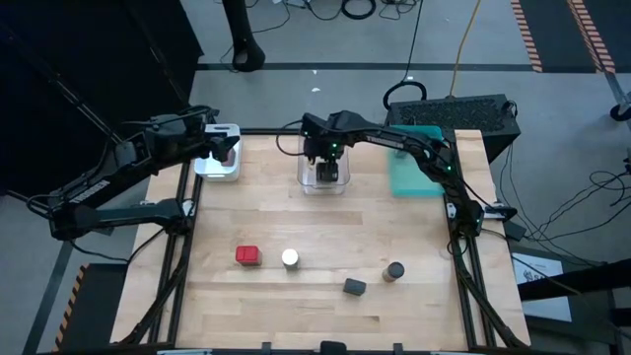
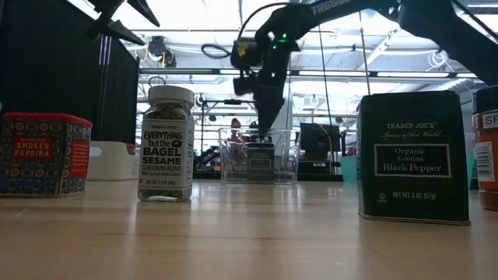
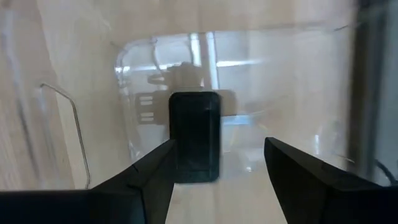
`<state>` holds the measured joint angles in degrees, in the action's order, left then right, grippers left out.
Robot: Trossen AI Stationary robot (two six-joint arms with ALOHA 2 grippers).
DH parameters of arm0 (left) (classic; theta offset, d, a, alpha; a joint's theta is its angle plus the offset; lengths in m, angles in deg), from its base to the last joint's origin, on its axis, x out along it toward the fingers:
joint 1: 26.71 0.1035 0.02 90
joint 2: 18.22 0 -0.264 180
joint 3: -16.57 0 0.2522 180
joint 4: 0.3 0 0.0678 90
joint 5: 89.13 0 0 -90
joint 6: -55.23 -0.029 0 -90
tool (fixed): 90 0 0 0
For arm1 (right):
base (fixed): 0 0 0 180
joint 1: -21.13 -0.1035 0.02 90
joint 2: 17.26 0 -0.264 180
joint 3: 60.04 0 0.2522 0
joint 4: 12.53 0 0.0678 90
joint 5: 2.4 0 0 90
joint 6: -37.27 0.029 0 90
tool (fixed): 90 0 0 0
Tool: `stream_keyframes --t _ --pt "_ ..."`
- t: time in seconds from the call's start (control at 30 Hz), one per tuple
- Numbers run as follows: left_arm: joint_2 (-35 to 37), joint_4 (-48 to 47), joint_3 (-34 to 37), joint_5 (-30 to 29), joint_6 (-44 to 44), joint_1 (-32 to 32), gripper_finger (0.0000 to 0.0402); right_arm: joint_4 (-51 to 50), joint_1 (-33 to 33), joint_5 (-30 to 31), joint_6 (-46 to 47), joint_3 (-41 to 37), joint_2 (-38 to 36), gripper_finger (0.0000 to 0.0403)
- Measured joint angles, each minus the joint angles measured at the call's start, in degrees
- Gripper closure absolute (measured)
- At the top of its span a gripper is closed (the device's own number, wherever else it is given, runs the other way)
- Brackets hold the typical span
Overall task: Sort spices by type
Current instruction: Put the top black seasoning can into the transparent bin
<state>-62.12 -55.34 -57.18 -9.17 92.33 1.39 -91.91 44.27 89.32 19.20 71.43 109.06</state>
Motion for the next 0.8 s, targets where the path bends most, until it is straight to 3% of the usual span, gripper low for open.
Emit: stream_keyframes --t 0.23,0.43,0.57,0.73,0.8 --pt "0.00 -0.17 0.00 -0.06 0.02 0.00 0.0114 -0.80 -0.09 -0.85 5.61 0.00 -7.20 0.0190" --pt "0.00 -0.17 0.00 -0.06 0.02 0.00 0.0114 -0.31 -0.48 -5.34 11.04 0.09 -13.16 0.0218" --pt "0.00 -0.17 0.00 -0.06 -0.14 0.00 0.0114 1.39 -0.48 -10.20 14.40 0.13 -13.68 0.0273" --pt "0.00 -0.24 0.00 -0.11 -0.39 0.00 0.0114 1.21 -0.48 -15.35 16.74 0.09 -10.73 0.0379" --pt "0.00 -0.28 0.00 -0.14 -0.44 0.00 0.0114 0.33 -0.48 -15.80 18.03 0.05 -8.66 0.0393"
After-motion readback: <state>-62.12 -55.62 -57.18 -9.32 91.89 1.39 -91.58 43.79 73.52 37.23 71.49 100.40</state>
